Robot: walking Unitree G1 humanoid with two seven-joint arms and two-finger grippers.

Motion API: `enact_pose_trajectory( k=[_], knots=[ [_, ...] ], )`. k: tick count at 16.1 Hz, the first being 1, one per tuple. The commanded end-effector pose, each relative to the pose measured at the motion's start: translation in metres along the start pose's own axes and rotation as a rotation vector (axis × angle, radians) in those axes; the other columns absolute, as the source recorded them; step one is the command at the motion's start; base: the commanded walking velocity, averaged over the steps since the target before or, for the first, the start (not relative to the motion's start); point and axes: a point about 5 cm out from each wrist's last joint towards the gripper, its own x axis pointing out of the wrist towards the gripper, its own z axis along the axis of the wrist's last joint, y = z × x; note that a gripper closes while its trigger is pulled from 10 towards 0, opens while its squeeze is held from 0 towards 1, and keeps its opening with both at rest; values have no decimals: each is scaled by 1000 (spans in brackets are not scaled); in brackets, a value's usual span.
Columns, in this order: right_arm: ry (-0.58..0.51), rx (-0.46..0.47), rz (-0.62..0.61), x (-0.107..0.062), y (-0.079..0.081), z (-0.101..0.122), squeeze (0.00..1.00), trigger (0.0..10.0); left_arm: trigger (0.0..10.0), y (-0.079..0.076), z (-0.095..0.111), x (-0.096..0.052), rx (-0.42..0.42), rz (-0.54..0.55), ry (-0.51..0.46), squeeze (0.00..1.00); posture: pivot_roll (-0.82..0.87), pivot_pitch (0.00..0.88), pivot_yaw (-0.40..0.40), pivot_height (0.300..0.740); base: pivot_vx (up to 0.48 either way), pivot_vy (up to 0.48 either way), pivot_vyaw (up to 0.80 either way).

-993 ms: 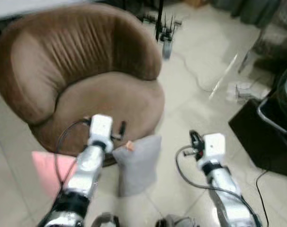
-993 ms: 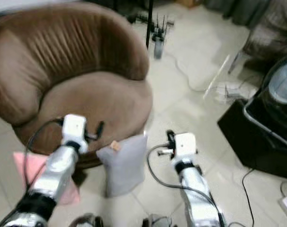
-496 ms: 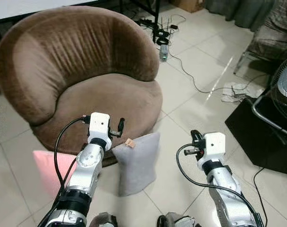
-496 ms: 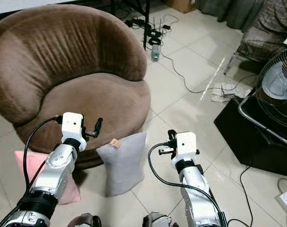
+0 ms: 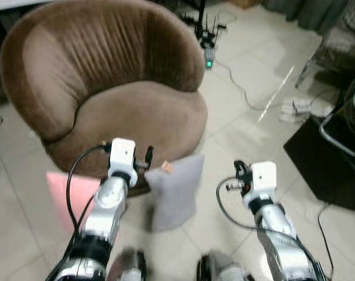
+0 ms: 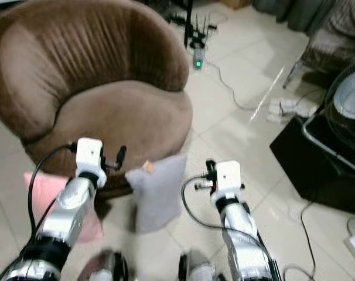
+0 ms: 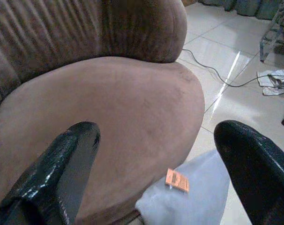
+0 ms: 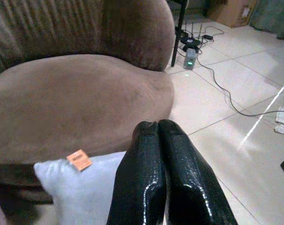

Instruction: Move the pillow to the sofa from floor

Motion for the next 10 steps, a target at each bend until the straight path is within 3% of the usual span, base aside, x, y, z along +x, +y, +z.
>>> enact_pose_trajectory(
  k=[1,6,10],
  knots=[
    [28,-7,8,-4,1,-5,0,10000,10000,-4,-5,-2,6,-21,25,0,-73,132,-63,619,0,0,0],
    [29,-2,-5,-6,0,-6,0,10000,10000,-3,-8,-4,12,-27,34,0,-80,146,-59,574,0,0,0],
    [27,-5,-18,-9,0,-5,0,10000,10000,-1,-6,-2,21,-24,42,0,-88,154,-56,569,0,0,0]
  ],
)
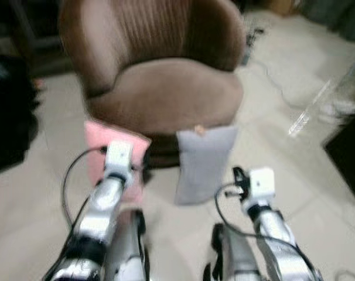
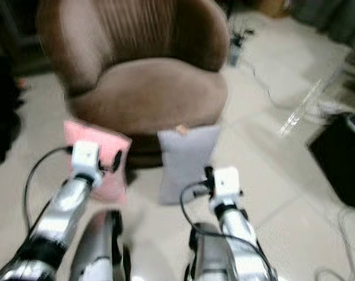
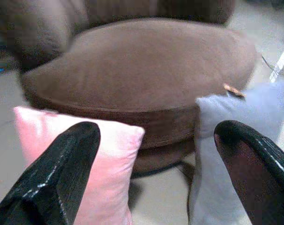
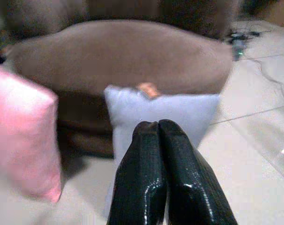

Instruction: Move the pillow to the sofa from floor

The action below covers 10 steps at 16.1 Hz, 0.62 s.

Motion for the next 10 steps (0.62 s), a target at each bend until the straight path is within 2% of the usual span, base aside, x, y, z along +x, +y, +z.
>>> enact_pose_trajectory(
  k=[1,10],
  knots=[
    [-12,-2,-14,-1,-3,4,0,10000,10000,-3,-8,-2,7,-13,42,0,-92,156,-55,569,0,0,0],
    [10,-4,-16,-10,-5,0,0,10000,10000,-1,-9,-1,14,0,50,0,-109,167,-62,569,0,0,0]
  ],
)
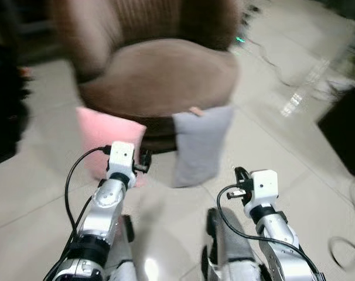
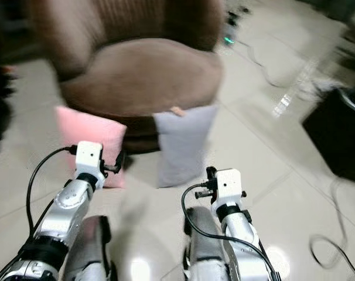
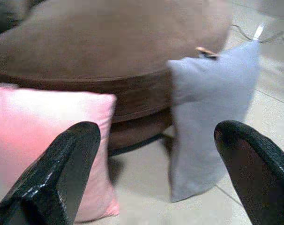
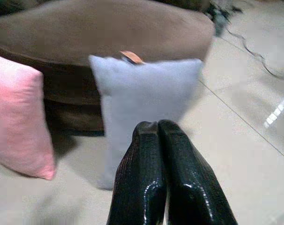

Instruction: Move the pillow to the sofa from floor

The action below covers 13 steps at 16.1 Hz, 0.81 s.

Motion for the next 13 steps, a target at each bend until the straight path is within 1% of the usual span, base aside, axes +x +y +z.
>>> enact_pose_trajectory(
  k=[1,8,13],
  knots=[
    [15,-7,-9,-4,-5,-1,0,10000,10000,-2,-3,0,9,-4,17,0,-110,166,-65,569,0,0,0],
    [21,-12,0,-3,-2,-1,0,10000,10000,-2,-2,0,12,-7,11,0,-110,171,-58,569,0,0,0],
    [27,-10,-1,-4,-1,-2,0,10000,10000,-4,-1,2,18,-19,12,0,-116,175,-55,569,0,0,0]
  ],
)
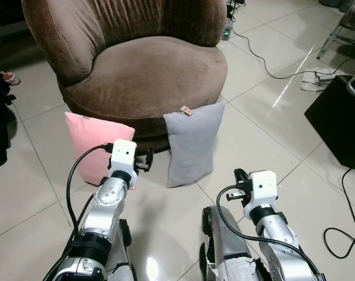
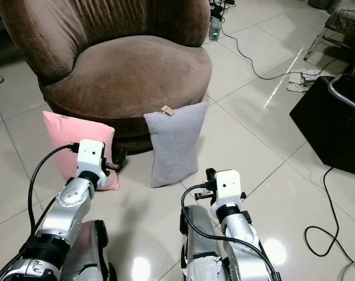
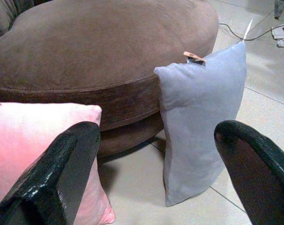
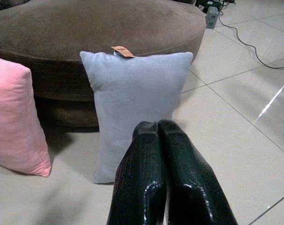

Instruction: Move the pillow to the sofa from floor

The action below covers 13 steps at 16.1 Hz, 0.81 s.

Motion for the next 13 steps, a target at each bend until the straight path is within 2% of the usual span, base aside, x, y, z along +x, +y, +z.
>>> enact_pose_trajectory(
  k=[1,4,7,11,13],
  knots=[
    [11,-8,-8,-4,-2,-1,0,10000,10000,-3,-4,1,14,-12,23,0,-120,178,-54,569,0,0,0],
    [17,-9,-4,-5,-2,-2,0,10000,10000,-4,-6,1,15,-32,40,0,-123,174,-52,569,0,0,0],
    [14,-5,-7,-4,-1,-2,0,10000,10000,6,-4,4,41,-12,49,0,-123,166,-43,569,0,0,0],
    [12,-3,-6,-3,1,-1,0,10000,10000,3,0,7,54,-36,42,0,-121,154,-39,569,0,0,0],
    [11,-3,-4,-2,1,-1,0,10000,10000,2,1,8,35,-53,39,0,-122,155,-38,569,399,0,0]
  ],
)
